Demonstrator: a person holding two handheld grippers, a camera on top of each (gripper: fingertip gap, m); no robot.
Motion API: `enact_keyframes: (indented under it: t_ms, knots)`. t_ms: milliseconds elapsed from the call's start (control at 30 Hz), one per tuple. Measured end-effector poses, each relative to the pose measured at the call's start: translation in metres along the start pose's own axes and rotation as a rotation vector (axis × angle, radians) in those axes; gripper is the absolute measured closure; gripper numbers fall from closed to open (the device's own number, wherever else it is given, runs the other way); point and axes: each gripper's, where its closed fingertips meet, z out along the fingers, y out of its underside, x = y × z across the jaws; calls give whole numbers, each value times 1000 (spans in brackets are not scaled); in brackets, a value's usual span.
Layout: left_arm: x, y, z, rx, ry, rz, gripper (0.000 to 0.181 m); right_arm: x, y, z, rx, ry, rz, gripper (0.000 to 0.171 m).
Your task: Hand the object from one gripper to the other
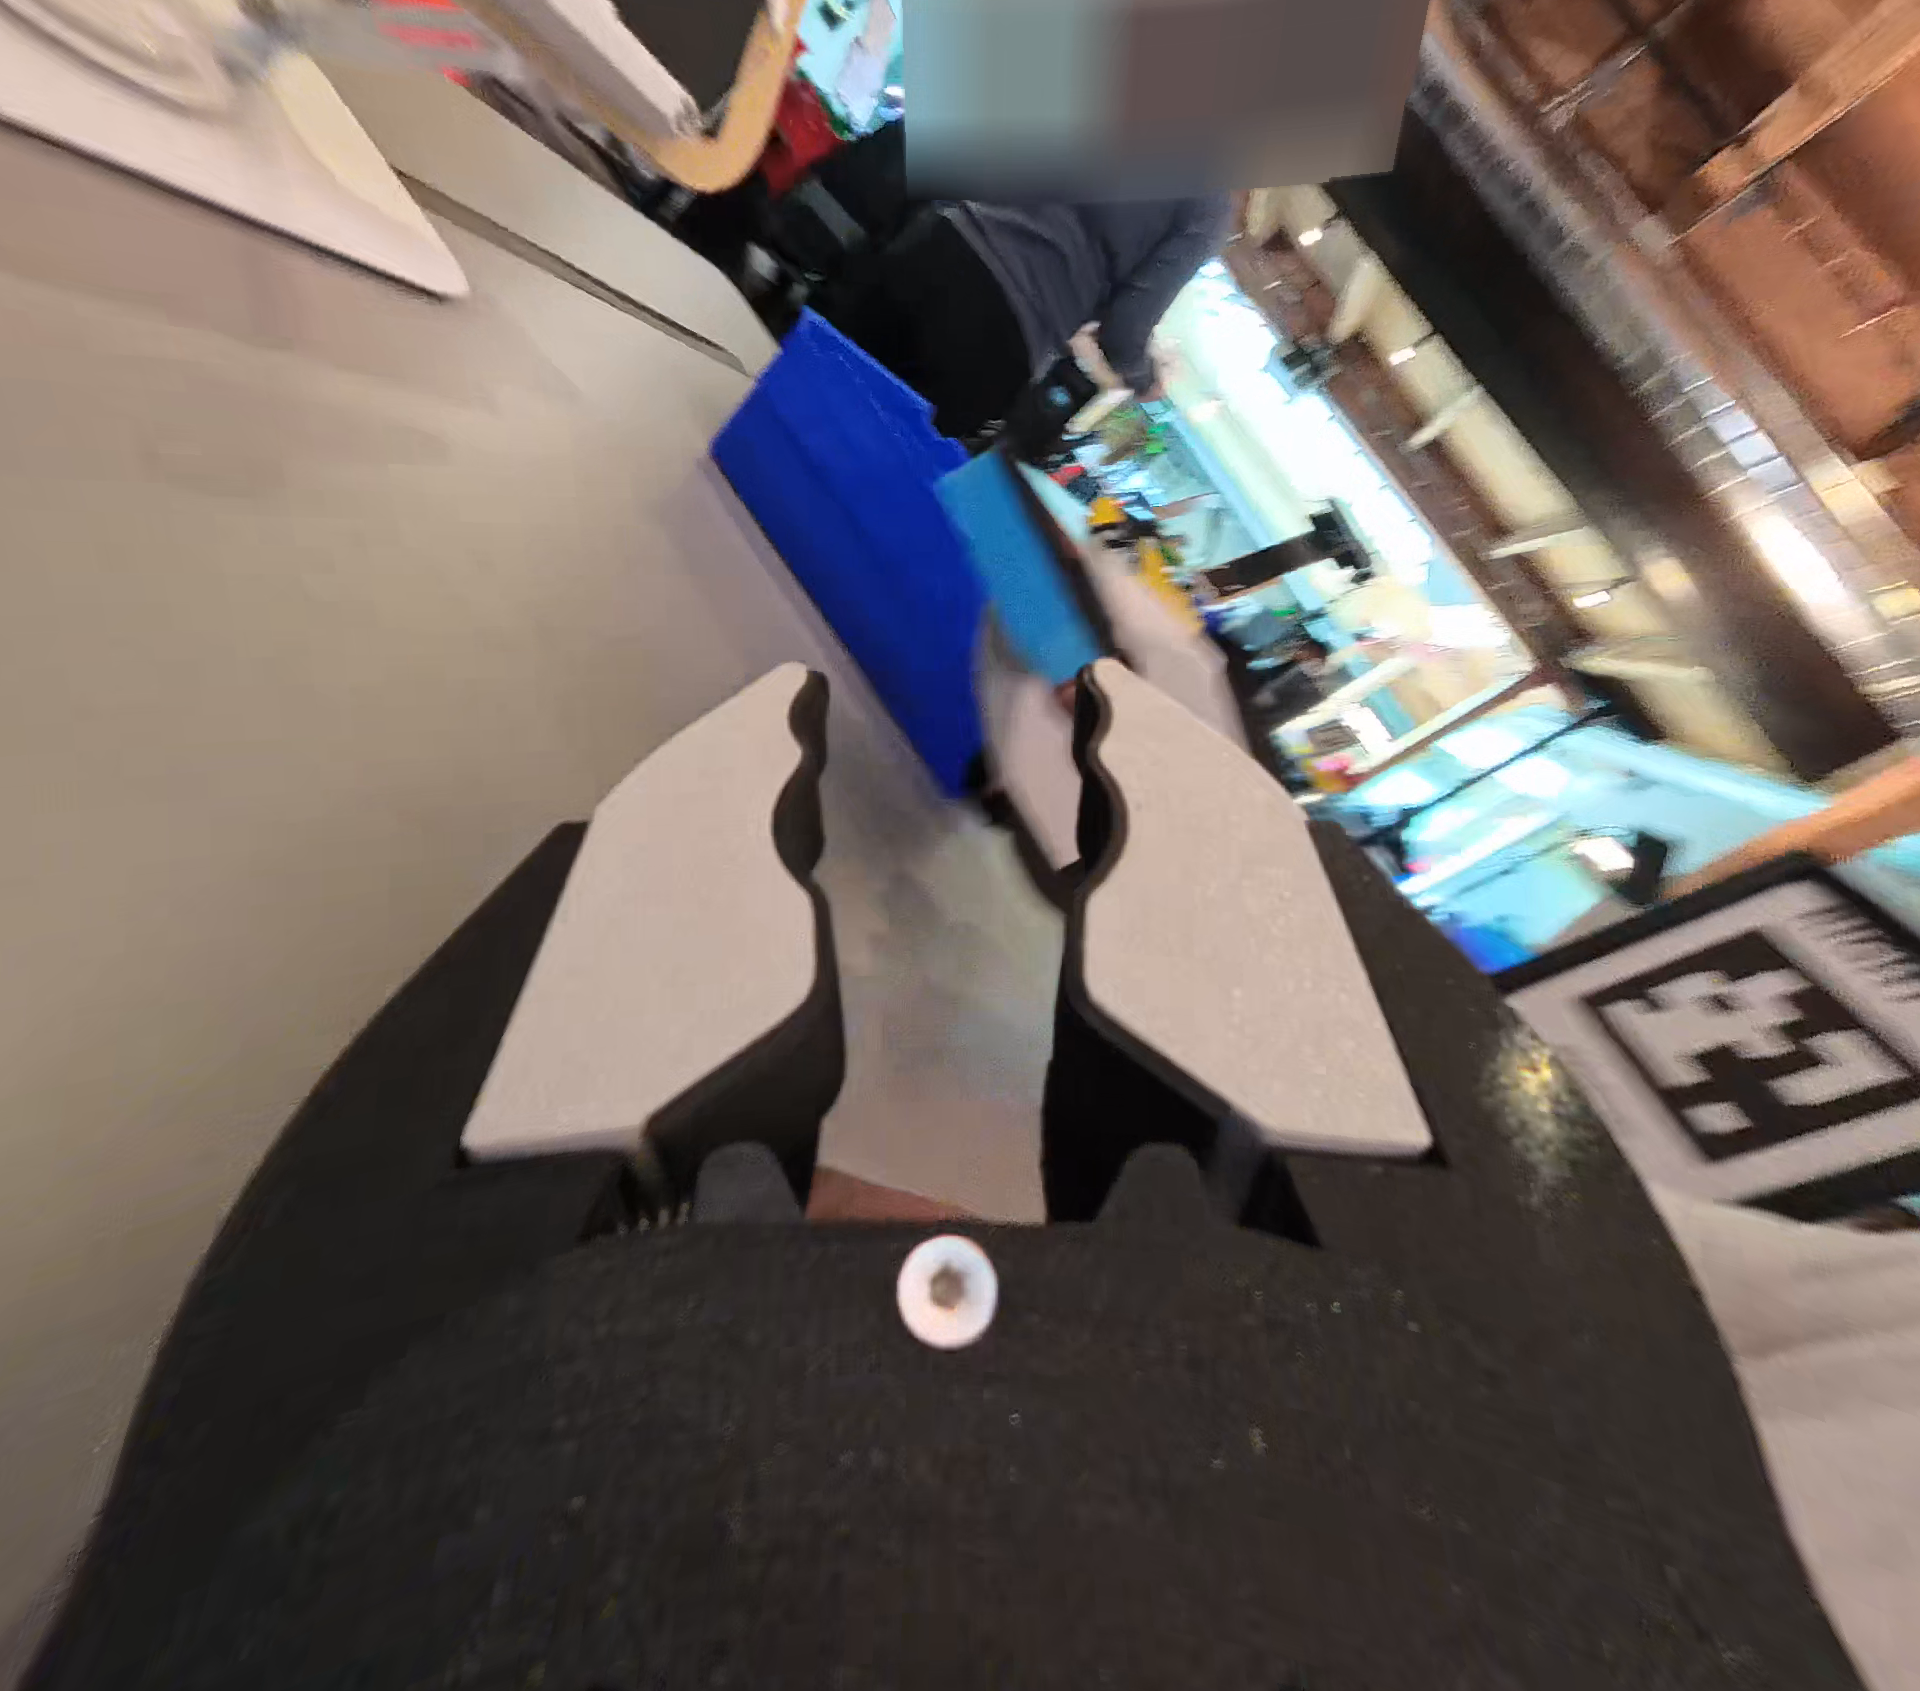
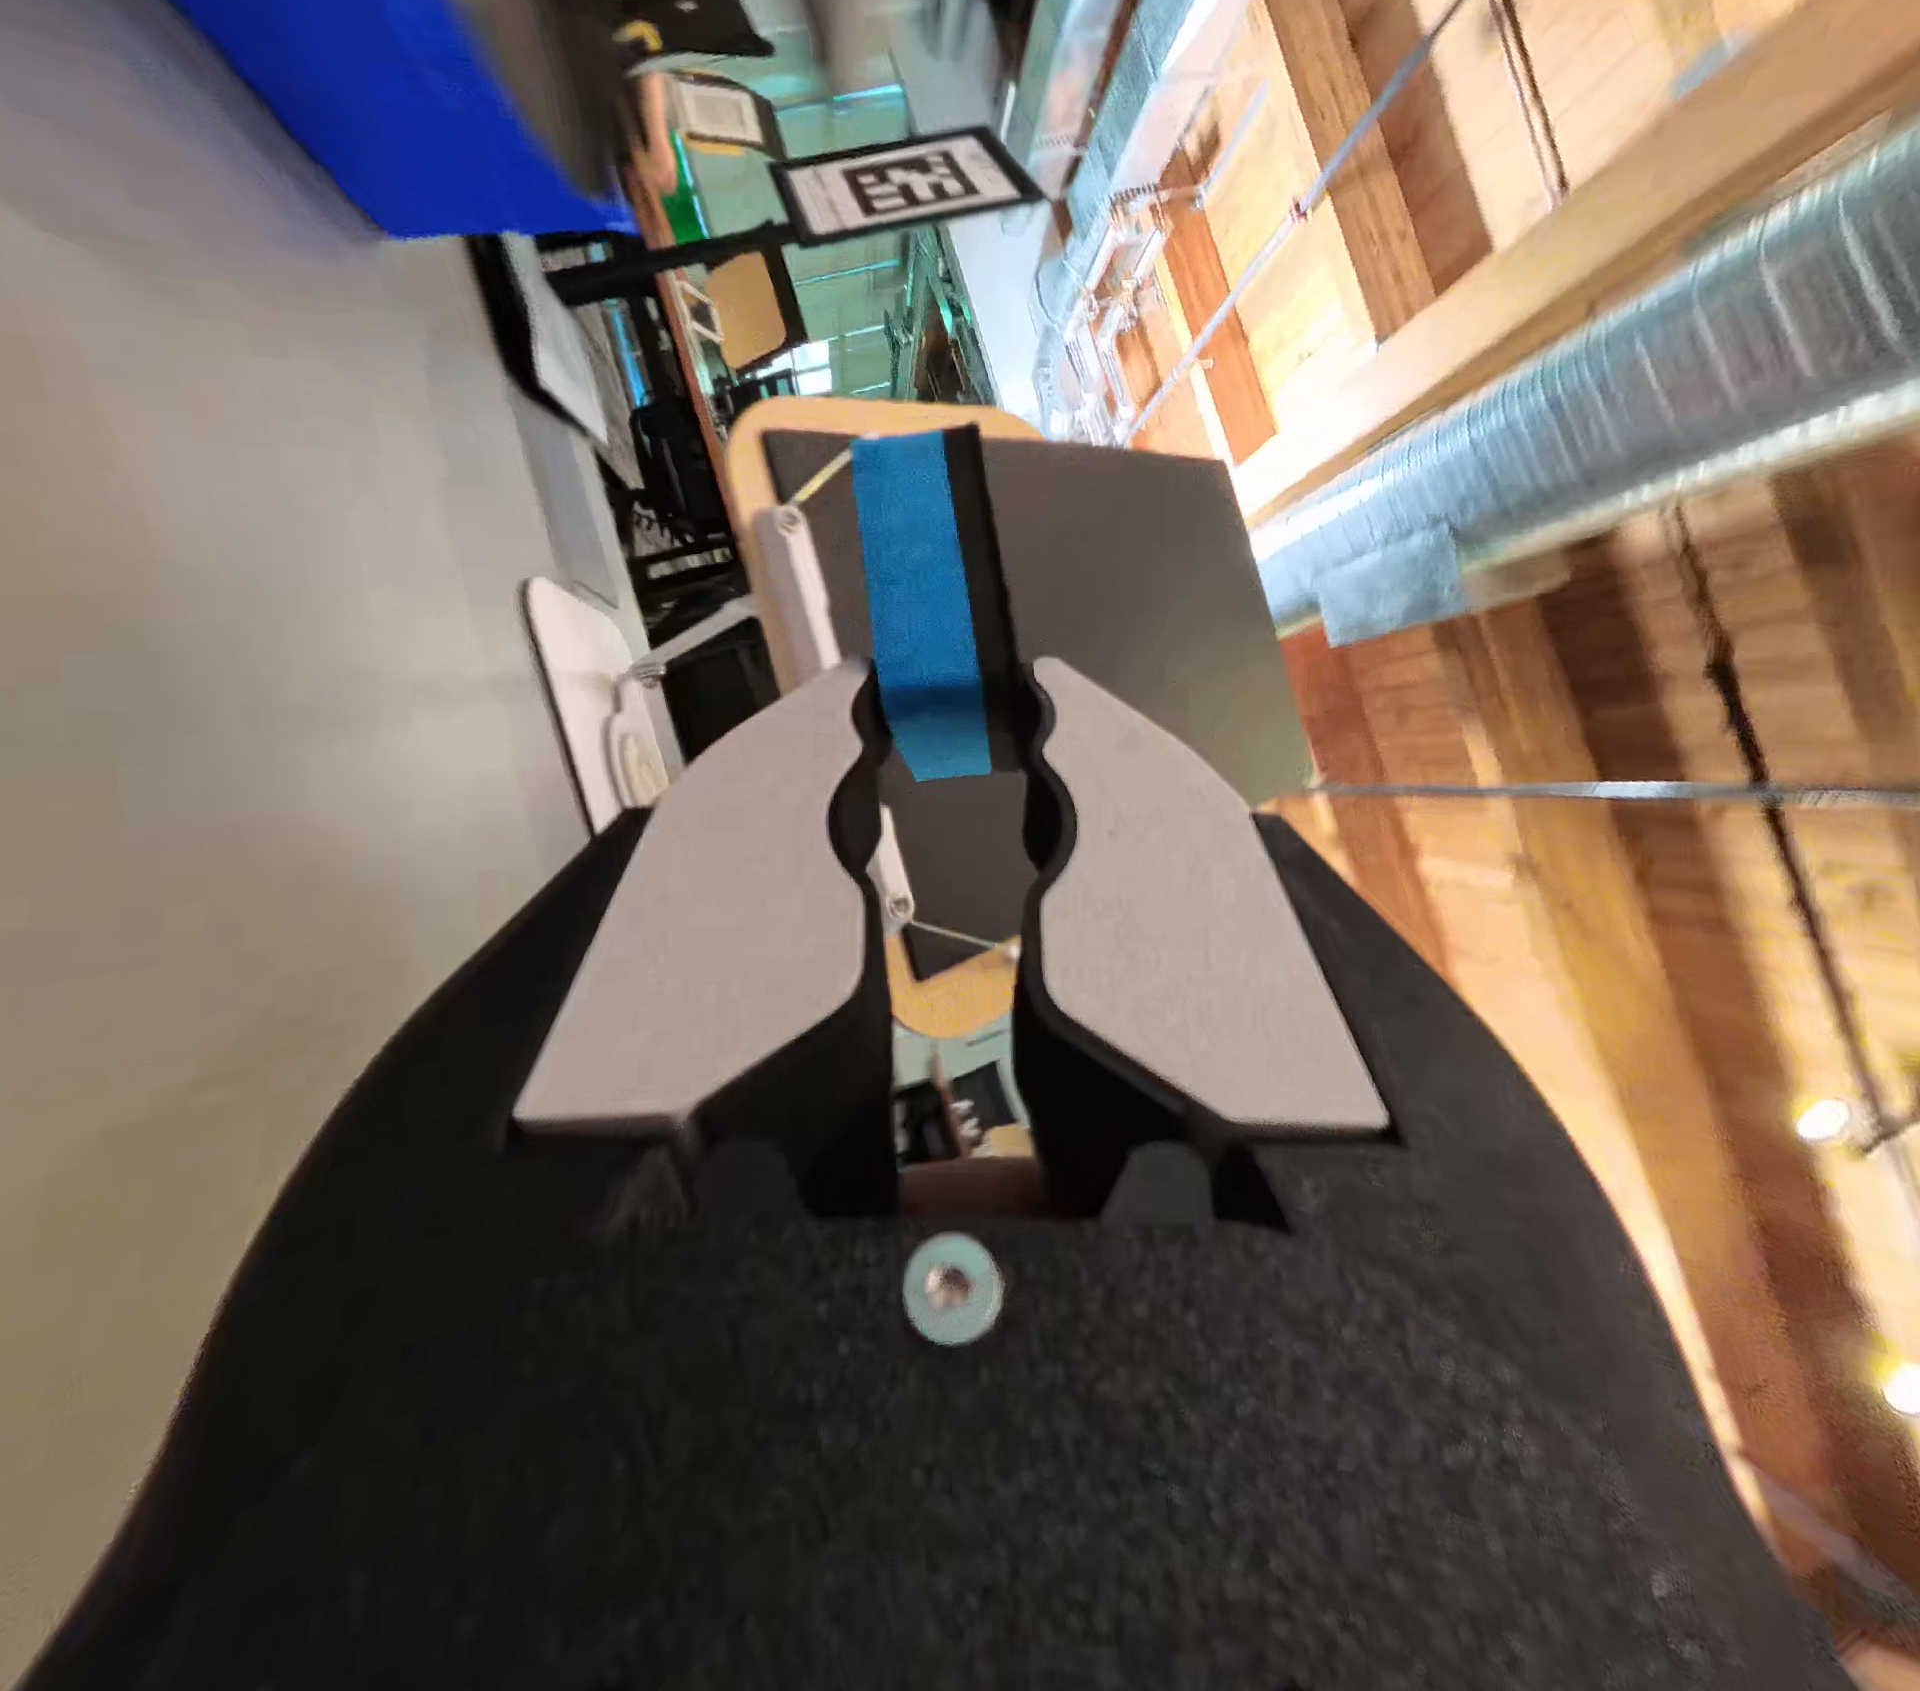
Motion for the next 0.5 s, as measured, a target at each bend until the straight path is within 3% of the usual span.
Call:
enact_keyframes:
  t_ms: [133,233,367,500]
  knots:
    - [-2,33,-18,-62,-153,238,138,94,43,-3,-100,82,342,148]
    - [10,67,-28,-130,-205,352,142,145,117,-16,-297,76,614,148]
    - [26,94,-34,-192,-246,523,143,109,243,-76,-905,-215,743,148]
    - [32,106,-26,-233,-235,596,144,47,302,-154,-1328,-484,817,147]
